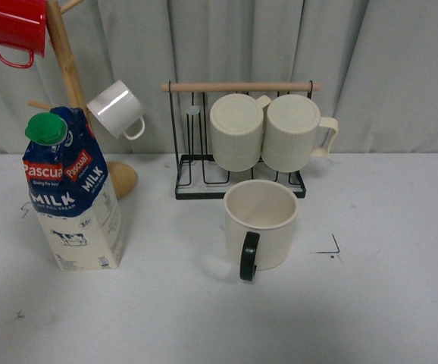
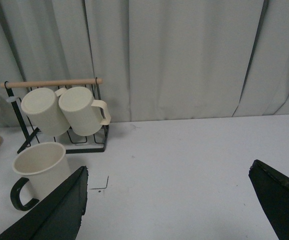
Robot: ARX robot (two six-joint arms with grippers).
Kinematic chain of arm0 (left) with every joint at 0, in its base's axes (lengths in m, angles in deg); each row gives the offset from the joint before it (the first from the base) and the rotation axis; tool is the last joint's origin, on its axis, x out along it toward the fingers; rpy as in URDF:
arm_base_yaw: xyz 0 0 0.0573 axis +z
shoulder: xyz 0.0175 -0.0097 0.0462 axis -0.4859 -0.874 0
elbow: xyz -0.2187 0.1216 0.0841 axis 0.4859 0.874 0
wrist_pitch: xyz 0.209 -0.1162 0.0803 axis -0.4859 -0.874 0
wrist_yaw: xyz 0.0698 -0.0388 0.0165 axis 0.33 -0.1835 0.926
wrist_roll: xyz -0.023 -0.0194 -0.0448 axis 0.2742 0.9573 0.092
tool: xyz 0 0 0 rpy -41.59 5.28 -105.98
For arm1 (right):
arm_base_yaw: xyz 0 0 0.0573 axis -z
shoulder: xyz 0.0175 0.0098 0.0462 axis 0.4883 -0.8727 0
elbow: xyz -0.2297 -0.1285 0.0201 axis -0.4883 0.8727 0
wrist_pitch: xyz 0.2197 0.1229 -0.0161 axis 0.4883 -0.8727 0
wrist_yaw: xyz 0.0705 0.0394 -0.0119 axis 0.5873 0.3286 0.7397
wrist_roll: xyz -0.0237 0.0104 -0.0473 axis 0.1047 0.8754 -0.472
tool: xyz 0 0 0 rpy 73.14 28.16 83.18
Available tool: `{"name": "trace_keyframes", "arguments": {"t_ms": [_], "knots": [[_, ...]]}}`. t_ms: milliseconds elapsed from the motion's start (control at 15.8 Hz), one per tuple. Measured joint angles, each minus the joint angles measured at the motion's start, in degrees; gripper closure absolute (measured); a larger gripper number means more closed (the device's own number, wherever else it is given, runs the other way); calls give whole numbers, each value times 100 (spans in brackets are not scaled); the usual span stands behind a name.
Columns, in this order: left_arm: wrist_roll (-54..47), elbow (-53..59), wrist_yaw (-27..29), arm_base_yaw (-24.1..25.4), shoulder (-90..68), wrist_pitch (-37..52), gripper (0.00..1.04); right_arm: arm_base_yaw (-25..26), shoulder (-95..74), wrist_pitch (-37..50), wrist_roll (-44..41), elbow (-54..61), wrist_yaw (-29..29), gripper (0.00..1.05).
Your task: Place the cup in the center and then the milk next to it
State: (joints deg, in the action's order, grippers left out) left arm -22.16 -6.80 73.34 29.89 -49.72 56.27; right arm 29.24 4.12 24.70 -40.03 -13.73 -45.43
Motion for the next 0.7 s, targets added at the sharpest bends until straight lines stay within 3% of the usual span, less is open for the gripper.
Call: {"name": "trace_keyframes", "arguments": {"t_ms": [379,696], "knots": [[-455,-1357,-308,-568,-1803,-260,7,0,0,0,0,0,0,6],[-737,-1628,92,-586,-2605,-260,7,0,0,0,0,0,0,6]]}}
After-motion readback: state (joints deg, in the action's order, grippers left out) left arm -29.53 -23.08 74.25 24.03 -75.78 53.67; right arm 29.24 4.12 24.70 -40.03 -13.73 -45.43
